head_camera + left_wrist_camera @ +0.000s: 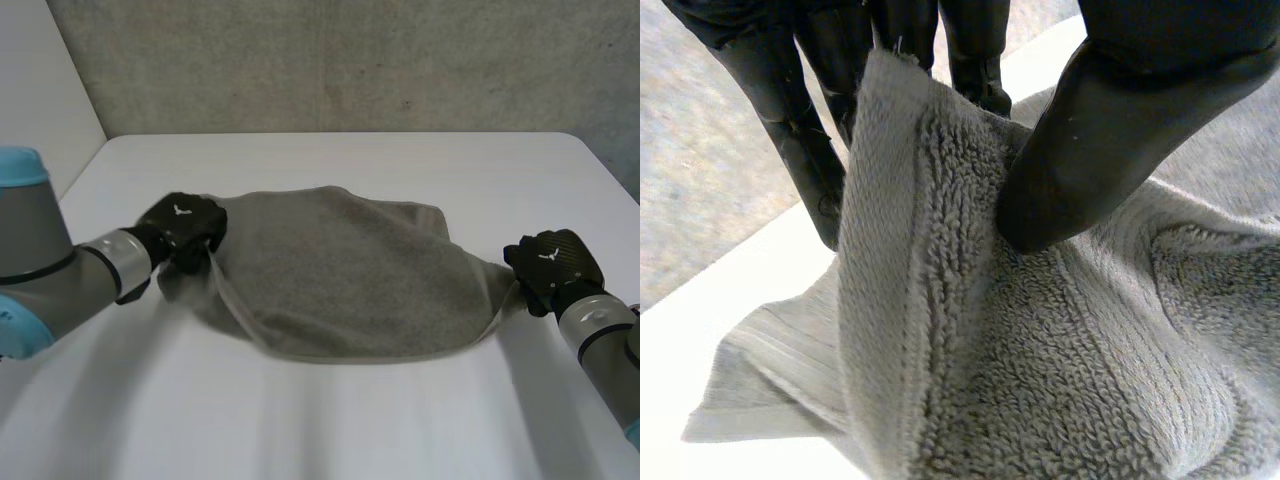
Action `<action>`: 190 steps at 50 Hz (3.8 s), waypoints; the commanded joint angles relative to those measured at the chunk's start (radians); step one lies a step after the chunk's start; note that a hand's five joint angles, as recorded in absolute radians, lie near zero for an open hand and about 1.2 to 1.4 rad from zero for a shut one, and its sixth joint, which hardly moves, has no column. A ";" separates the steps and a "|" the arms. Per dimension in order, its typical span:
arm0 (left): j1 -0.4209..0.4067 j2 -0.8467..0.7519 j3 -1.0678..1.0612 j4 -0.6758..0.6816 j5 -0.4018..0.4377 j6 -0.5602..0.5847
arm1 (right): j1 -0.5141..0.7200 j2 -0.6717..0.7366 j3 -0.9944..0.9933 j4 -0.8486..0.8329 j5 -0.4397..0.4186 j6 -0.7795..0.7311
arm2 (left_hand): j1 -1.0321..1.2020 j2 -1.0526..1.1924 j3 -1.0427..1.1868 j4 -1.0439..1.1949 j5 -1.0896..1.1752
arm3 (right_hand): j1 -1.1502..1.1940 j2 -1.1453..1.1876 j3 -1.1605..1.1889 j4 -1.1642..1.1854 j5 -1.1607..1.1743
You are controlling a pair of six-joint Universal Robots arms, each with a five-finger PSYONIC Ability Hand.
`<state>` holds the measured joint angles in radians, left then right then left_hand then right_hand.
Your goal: Fold the towel.
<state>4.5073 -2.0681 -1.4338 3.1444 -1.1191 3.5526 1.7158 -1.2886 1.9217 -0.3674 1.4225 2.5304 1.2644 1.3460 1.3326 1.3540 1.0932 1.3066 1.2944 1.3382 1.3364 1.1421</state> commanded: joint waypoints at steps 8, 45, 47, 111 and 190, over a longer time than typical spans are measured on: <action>0.145 0.408 -0.060 0.020 -0.034 -0.204 | -0.015 -0.372 -0.396 0.525 -0.123 0.083 | 0.132 0.050 0.064 0.042 0.128 | 0.090 0.102 0.058 0.060 0.080; 0.136 -0.013 0.589 -0.020 -0.228 -0.636 | 0.156 0.385 -1.608 0.567 0.105 0.060 | 0.132 0.050 0.064 0.042 0.128 | 0.090 0.102 0.058 0.060 0.080; 0.121 -0.010 0.702 -0.011 -0.292 -0.646 | 0.160 0.384 -1.650 0.541 0.111 0.074 | 0.132 0.050 0.064 0.042 0.128 | 0.090 0.102 0.058 0.060 0.080; 0.280 0.090 -0.157 0.269 0.147 -0.641 | -0.107 0.219 -0.790 0.802 -0.261 0.007 | 0.132 0.050 0.064 0.042 0.128 | 0.090 0.102 0.058 0.060 0.080; 0.095 0.189 -0.327 0.424 -0.125 -0.552 | 0.064 0.083 -0.282 0.291 0.075 0.027 | -1.063 -1.144 -1.131 -1.152 -1.066 | -1.110 -1.098 -1.142 -1.140 -1.120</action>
<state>4.6011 -1.8213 -1.7124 3.4872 -1.2422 2.9891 1.7810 -1.2233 1.5573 0.0792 1.5087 2.5541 0.2587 0.2525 0.2576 0.2606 0.0578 0.2324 0.2541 0.2426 0.2555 0.0572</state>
